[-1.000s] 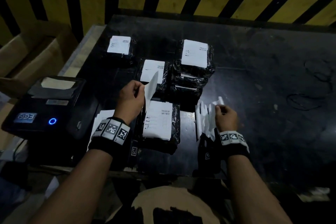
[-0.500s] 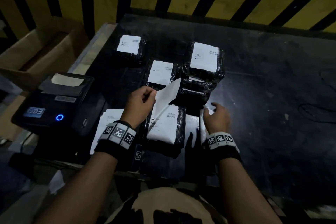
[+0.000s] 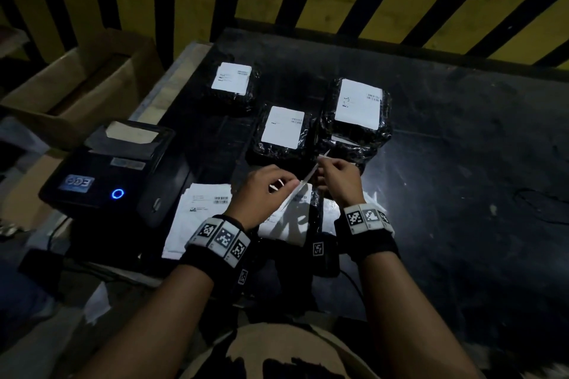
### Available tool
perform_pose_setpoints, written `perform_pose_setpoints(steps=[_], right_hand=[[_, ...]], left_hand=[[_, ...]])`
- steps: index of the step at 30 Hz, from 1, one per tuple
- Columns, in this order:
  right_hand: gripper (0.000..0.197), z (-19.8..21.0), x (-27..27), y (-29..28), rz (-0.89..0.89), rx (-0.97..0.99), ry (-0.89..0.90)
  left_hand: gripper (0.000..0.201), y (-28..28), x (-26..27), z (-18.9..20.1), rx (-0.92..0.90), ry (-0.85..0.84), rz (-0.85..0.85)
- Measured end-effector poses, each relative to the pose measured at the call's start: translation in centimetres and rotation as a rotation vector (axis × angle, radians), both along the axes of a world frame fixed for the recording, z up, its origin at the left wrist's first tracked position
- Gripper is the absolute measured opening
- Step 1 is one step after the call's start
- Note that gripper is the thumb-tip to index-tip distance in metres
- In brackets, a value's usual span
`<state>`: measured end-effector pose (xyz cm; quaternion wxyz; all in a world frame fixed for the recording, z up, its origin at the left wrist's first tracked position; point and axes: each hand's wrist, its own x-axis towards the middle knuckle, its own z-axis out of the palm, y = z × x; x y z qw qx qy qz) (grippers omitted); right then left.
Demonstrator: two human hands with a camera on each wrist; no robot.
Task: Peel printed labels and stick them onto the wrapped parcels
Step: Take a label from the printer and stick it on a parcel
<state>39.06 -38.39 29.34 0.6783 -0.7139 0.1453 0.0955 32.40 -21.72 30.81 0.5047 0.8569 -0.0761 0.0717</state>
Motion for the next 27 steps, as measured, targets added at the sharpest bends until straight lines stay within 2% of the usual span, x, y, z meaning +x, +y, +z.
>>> perform_pose_setpoints(steps=[4, 7, 12, 14, 16, 18, 21, 27], right_hand=[[0.016, 0.5, -0.2, 0.3, -0.021, -0.057, 0.001], [0.016, 0.6, -0.2, 0.1, -0.045, -0.151, -0.051], [0.018, 0.9, -0.4, 0.4, -0.052, -0.224, -0.122], [0.019, 1.3, -0.6, 0.3, -0.073, -0.232, -0.146], [0.017, 1.6, -0.8, 0.0, -0.051, -0.236, -0.162], [0.015, 1.8, -1.1, -0.2, -0.016, -0.207, -0.175], [0.013, 1.7, -1.4, -0.2, -0.014, -0.134, -0.174], [0.014, 0.6, -2.2, -0.1, -0.029, -0.057, -0.166]], left_hand=[[0.009, 0.2, -0.3, -0.5, 0.046, -0.008, -0.049], [0.012, 0.3, -0.7, -0.7, -0.016, 0.053, -0.057], [0.048, 1.5, -1.0, -0.9, 0.097, 0.141, 0.003], [0.066, 2.0, -1.3, -0.7, 0.059, 0.231, -0.004], [0.074, 2.4, -1.3, -1.2, 0.021, 0.303, 0.008], [0.073, 2.8, -1.2, -1.7, -0.042, 0.391, 0.045], [0.061, 2.9, -1.0, -2.5, -0.14, 0.467, 0.081], [0.019, 2.9, -1.2, -3.0, -0.214, 0.455, 0.074]])
